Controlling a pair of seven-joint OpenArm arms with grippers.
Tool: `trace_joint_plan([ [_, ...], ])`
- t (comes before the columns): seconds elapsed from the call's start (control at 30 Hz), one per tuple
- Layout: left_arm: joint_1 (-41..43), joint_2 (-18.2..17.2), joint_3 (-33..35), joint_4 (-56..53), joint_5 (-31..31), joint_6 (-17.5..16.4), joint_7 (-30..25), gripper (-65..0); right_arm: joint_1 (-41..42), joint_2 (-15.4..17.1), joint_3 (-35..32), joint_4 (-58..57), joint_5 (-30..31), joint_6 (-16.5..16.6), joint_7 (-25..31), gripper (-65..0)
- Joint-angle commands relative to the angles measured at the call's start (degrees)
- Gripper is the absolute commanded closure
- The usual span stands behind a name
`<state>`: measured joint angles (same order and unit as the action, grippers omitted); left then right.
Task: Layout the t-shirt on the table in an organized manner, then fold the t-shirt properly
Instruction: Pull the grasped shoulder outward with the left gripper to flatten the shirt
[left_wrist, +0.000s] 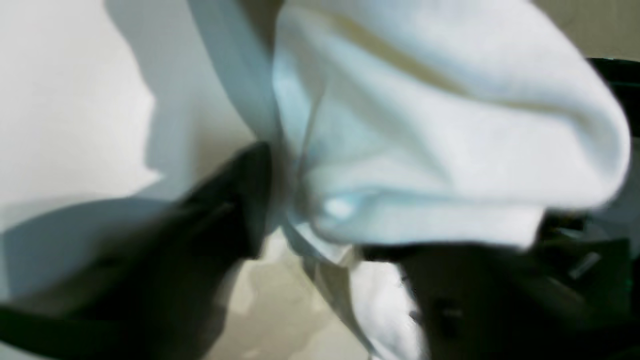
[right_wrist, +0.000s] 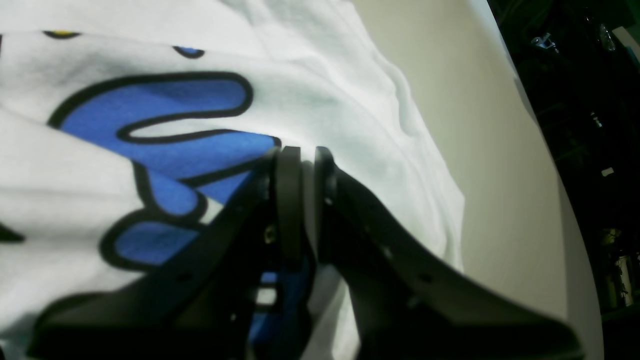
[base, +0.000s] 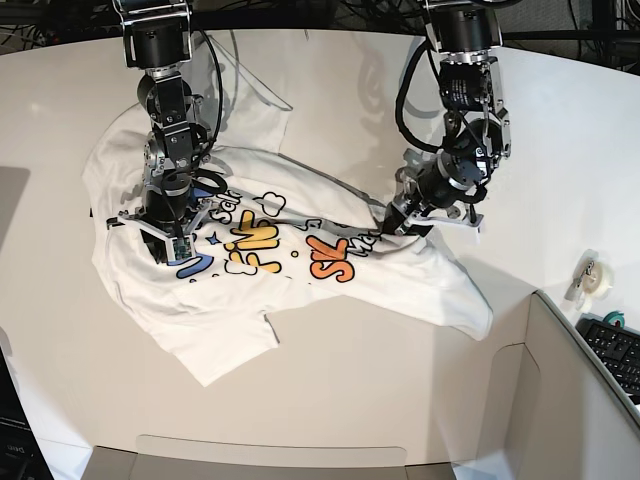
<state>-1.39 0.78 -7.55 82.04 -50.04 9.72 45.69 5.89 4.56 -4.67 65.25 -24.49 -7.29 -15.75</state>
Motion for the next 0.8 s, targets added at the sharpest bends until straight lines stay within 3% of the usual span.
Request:
trace_joint_plan([
  [0.0,0.29,-0.2,0.12,-0.06,1.65,1.58,0.77,-12.8,-2.24,-0.12,-0.12,-1.91,1.68,4.7,-8.91,-5.2],
  [0.07,0.29,-0.38,0.21,-0.06,1.65,1.14,0.59,-1.6,-2.24,-0.03,-0.12,-1.91,1.68,4.7,-8.91,-5.2],
  [0.1,0.29,-0.47,0.21,0.11,1.65,1.14,0.68,0.0,-2.24,-0.03,-0.12,-1.91,1.68,4.7,-8.91,-5.2],
  [0.3,0.73,-3.72,0.21,4.77,1.73,1.58,1.12,0.0,-2.24,-0.12,-0.12,-1.91,1.68,4.7,-8.91,-5.2],
  [0.6,2.22,-13.57,1.71,13.3,1.82,1.85,3.41,0.0,-2.15,-0.03,-0.12,-2.0,1.68,4.7,-8.91,-5.2],
  [0.77,2.31,-18.67,5.93,18.66,1.82,6.86,7.45,0.0,-2.15,-0.03,-0.12,-2.0,1.68,4.7,-8.91,-5.2],
])
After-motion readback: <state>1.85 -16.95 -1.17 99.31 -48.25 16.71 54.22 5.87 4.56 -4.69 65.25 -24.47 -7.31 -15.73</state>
